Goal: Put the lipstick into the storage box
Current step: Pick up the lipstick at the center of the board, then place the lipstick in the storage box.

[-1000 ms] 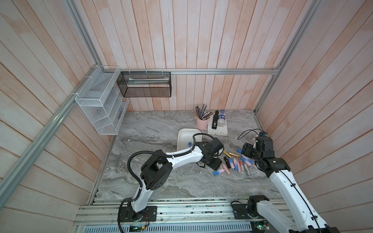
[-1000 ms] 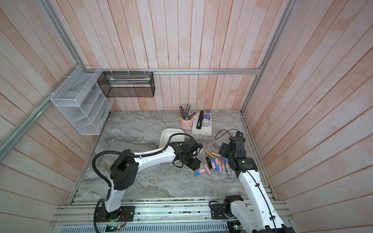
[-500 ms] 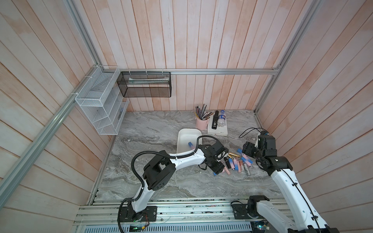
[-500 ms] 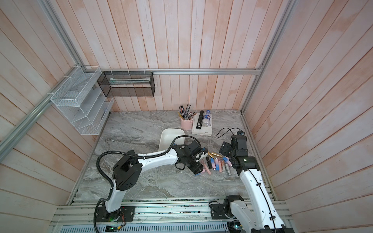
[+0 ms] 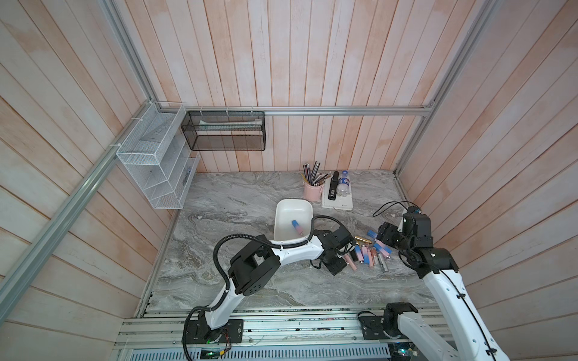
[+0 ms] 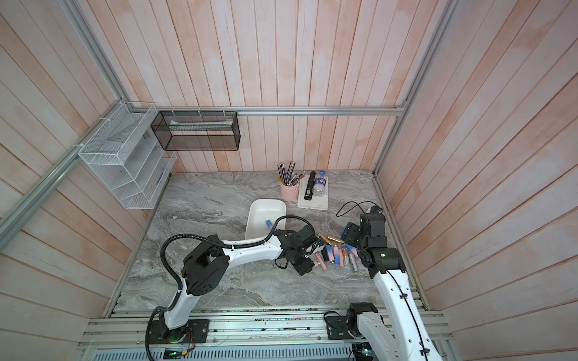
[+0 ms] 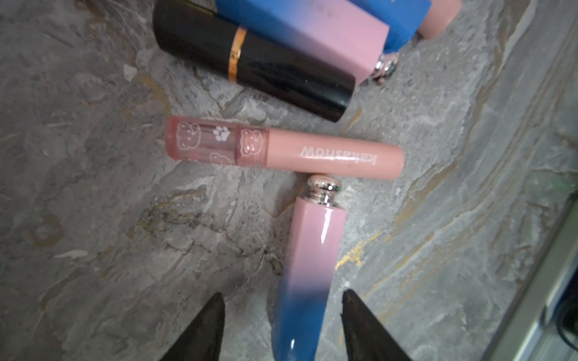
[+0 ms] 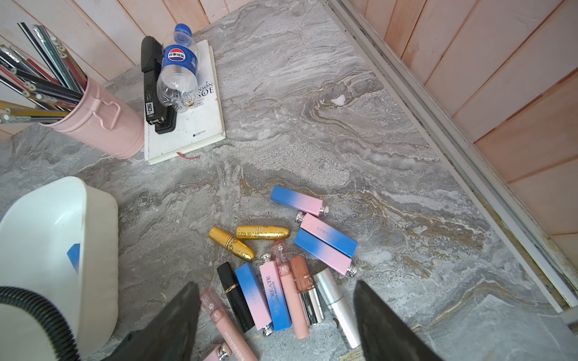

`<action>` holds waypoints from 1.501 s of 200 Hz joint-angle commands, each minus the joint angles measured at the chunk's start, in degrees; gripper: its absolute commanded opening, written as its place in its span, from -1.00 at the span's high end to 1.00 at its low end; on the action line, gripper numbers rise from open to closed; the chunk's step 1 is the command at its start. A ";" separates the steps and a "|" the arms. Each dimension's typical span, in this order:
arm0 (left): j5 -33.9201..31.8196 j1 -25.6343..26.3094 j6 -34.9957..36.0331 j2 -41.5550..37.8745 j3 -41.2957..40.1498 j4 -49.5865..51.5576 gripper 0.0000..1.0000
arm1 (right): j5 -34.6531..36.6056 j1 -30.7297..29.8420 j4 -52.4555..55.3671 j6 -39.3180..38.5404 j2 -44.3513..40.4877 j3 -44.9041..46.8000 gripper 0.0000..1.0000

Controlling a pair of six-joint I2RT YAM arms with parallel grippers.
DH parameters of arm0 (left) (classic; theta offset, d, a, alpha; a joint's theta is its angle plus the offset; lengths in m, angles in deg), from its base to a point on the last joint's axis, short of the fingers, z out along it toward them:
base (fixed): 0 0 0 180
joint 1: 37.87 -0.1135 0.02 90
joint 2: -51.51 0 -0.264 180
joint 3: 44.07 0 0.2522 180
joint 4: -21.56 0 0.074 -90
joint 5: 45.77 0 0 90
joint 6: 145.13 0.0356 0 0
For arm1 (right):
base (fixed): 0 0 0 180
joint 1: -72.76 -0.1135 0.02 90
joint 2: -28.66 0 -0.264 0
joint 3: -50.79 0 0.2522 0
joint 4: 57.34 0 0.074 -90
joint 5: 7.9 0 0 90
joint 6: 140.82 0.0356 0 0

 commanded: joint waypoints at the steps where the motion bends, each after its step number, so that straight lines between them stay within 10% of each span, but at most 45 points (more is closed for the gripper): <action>1: -1.98 0.28 0.56 2.13 2.15 0.41 -0.17 | 0.72 0.29 1.49 0.74 0.42 0.45 -0.56; 96: -1.60 0.38 0.37 2.28 2.74 0.43 0.65 | 1.18 0.24 1.87 -0.05 1.19 -0.85 -0.55; 181: -6.55 -2.47 0.92 -1.37 10.72 6.78 0.66 | 0.39 0.26 -0.05 0.74 -0.02 0.73 -0.55; 300: -4.87 -23.61 -12.49 -12.20 -0.54 8.49 0.63 | -11.82 -2.48 -3.73 -1.16 8.80 3.38 -0.48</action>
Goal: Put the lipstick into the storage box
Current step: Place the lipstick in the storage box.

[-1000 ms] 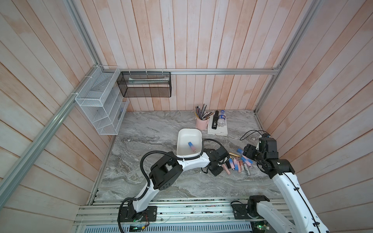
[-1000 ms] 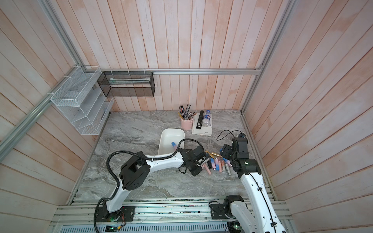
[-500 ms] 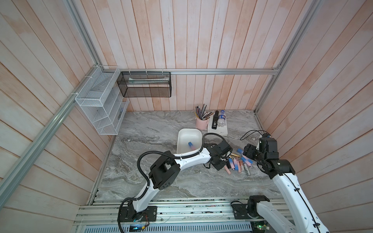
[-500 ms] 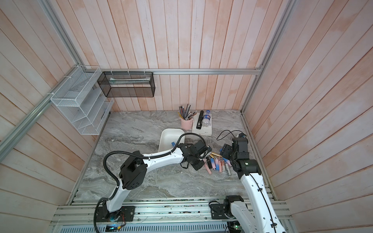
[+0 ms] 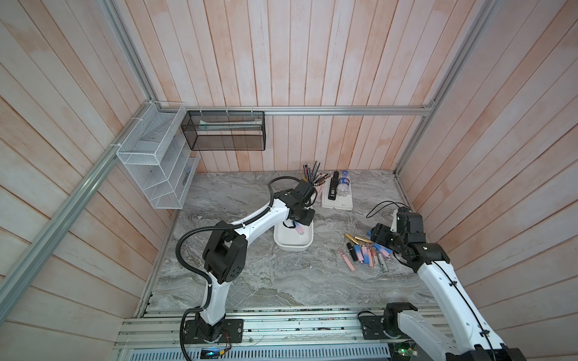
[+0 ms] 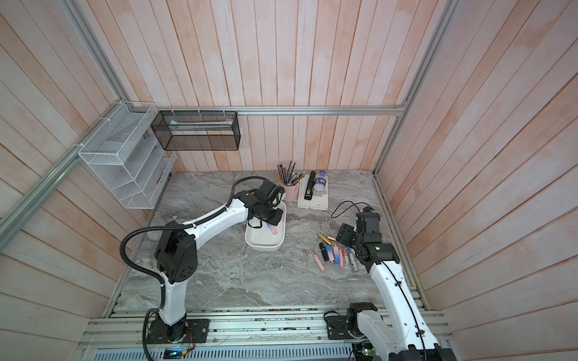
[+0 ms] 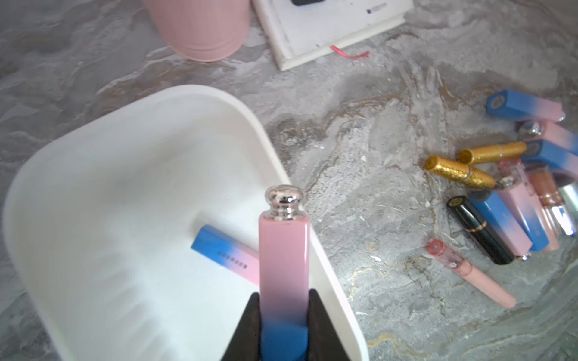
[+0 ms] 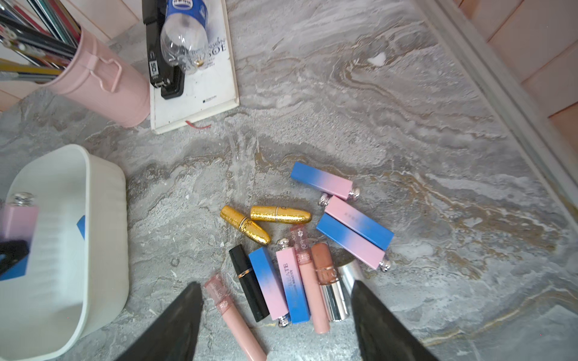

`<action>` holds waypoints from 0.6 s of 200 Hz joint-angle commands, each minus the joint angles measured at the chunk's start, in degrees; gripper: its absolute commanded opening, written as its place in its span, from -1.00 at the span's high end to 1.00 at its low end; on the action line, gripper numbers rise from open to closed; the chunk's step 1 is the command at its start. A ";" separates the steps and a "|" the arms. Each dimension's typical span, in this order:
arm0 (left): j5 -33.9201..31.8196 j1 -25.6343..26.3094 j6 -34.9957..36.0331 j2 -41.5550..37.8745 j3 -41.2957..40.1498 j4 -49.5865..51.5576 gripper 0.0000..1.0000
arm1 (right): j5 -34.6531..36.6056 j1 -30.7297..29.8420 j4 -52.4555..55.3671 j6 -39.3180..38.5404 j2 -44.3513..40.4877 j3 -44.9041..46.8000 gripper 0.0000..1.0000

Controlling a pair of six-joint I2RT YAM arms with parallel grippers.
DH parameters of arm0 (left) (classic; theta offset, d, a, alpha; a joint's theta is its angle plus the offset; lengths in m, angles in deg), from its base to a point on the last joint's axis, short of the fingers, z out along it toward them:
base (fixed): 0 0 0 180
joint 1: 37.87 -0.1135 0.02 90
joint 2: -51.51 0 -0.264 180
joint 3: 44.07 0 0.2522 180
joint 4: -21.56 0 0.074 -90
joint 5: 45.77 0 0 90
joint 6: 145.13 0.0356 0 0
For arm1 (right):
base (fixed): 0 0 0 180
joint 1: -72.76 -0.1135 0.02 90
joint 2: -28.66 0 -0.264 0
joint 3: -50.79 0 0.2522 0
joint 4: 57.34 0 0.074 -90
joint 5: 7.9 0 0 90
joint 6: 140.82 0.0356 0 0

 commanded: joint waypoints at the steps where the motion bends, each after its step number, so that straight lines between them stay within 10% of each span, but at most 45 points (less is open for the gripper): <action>1: 0.12 -1.55 -4.40 -1.88 -4.46 2.03 0.63 | -4.09 -1.99 -0.78 -1.14 2.33 1.15 -0.48; 120: 1.80 -2.17 -13.83 3.36 -7.96 3.02 0.43 | -5.76 -16.45 -0.62 -6.31 17.28 -0.58 -0.34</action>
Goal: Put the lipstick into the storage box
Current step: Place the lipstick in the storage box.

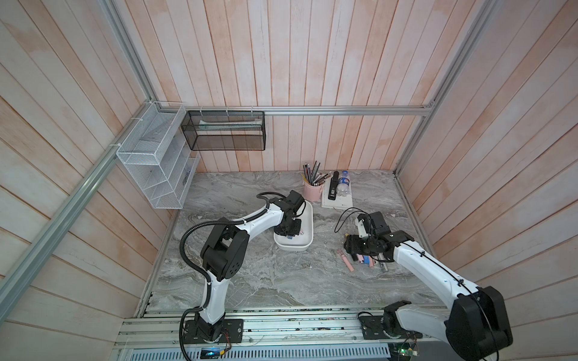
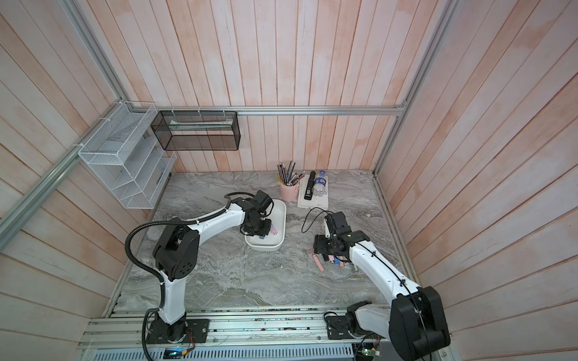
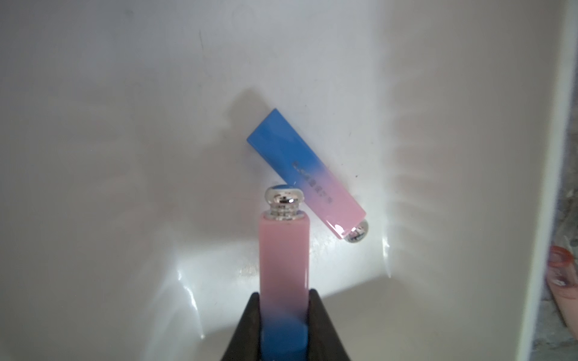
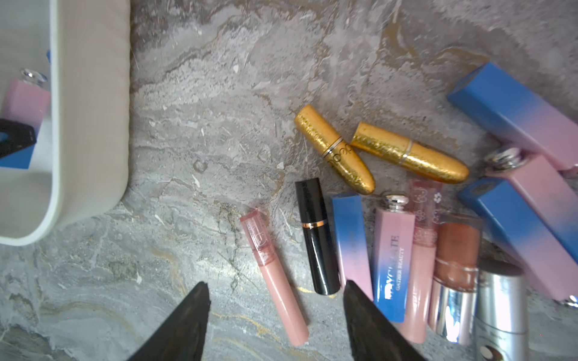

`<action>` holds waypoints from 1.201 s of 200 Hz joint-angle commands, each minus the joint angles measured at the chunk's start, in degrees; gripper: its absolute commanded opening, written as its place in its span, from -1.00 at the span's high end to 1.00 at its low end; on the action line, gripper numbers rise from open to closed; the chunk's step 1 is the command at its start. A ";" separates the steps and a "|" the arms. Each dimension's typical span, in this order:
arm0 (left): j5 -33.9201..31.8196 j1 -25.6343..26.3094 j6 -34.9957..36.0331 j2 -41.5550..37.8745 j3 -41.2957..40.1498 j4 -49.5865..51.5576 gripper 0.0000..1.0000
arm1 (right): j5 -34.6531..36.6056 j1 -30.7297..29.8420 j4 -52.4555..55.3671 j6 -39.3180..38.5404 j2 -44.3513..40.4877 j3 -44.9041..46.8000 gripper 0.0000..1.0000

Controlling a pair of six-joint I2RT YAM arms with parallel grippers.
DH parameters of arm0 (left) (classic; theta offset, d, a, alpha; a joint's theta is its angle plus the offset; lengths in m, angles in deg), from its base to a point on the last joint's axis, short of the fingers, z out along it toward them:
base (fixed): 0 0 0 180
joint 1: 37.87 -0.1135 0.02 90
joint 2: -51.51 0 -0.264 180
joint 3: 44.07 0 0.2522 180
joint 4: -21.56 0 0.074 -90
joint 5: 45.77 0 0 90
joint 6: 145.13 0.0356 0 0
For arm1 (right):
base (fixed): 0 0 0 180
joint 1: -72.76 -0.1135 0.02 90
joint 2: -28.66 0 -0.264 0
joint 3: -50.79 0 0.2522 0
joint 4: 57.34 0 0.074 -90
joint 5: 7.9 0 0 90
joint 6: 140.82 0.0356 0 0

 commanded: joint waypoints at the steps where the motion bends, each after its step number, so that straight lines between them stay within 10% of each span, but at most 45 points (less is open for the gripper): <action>1: 1.06 0.02 -2.22 1.26 0.77 0.25 0.42 | -0.83 -1.14 0.55 -2.11 1.88 -1.07 -0.34; 92: -2.03 -1.36 -2.32 -1.86 6.51 0.71 -0.77 | -4.29 -2.97 0.64 -4.15 8.96 -2.28 0.06; 240: -3.16 -7.34 -3.58 -10.14 -2.35 -4.56 -0.81 | -0.35 -3.98 1.83 -3.40 19.10 -4.78 0.33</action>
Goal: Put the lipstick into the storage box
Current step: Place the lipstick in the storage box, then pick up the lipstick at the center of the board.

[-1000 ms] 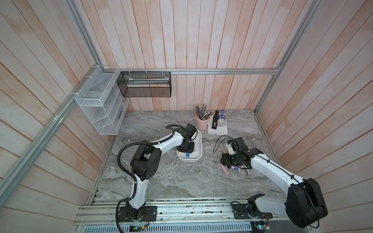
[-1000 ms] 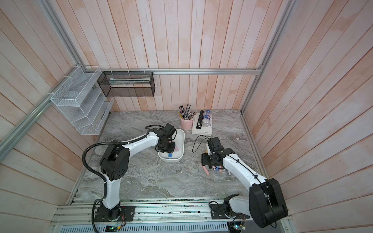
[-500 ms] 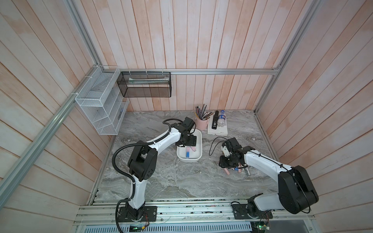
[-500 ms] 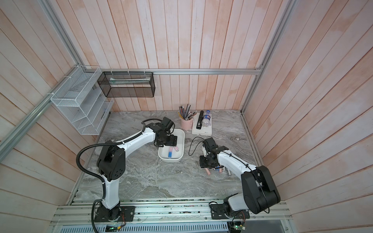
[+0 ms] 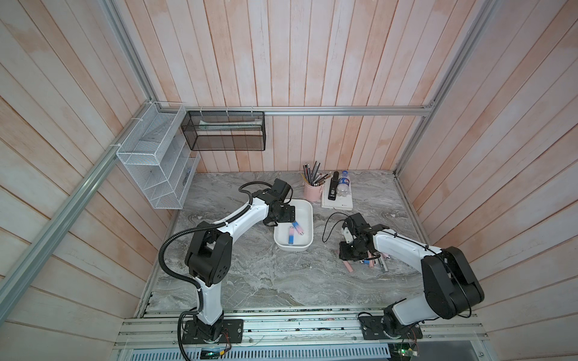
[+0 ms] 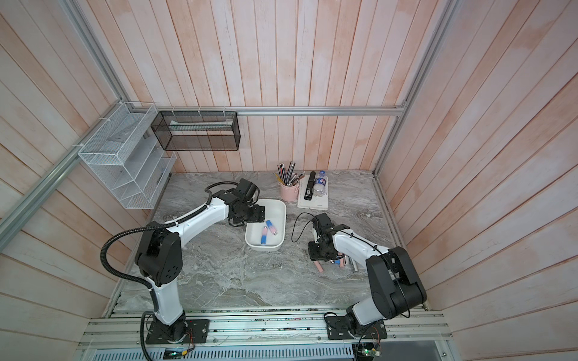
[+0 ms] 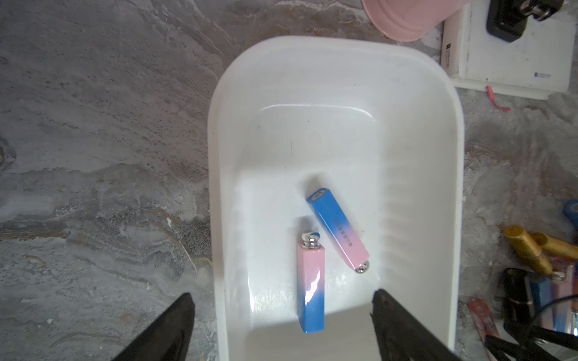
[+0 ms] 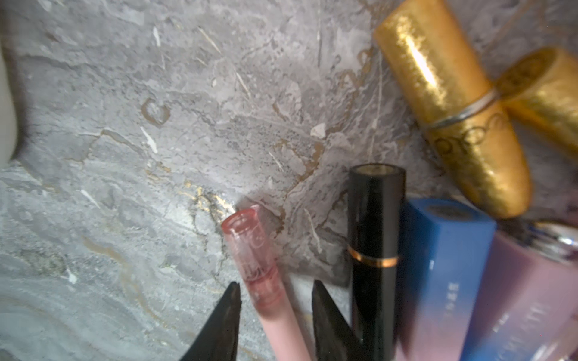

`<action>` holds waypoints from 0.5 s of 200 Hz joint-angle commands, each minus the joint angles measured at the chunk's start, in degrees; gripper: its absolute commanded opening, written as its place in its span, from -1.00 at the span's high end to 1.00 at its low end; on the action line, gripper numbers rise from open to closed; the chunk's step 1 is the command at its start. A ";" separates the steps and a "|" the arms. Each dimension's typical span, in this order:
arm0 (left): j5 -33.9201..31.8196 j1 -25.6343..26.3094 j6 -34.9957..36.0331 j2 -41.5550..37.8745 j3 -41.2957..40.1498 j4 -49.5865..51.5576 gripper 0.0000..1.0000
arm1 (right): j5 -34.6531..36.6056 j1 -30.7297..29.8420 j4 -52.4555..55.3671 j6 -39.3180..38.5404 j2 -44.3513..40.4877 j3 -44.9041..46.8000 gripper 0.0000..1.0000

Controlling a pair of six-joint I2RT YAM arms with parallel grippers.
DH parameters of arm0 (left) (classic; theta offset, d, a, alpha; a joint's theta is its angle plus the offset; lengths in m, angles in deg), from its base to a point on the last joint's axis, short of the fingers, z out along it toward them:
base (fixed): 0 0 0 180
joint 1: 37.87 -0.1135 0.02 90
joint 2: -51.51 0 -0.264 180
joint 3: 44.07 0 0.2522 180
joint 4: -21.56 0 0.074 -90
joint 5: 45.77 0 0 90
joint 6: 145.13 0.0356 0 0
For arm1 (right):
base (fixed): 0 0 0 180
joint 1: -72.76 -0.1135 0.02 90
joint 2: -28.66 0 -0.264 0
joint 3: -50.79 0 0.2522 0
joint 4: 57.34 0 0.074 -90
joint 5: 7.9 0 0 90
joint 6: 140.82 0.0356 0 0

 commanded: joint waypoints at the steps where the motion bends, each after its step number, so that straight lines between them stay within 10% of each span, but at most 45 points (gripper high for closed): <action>1: -0.91 -1.06 0.25 -2.65 -1.05 -1.43 -0.81 | 1.31 -0.58 1.66 -0.07 1.99 -1.92 0.33; 100: 4.97 -8.82 2.08 -7.89 -9.46 -6.95 -0.81 | 7.09 -5.36 7.04 5.51 7.11 -8.93 0.71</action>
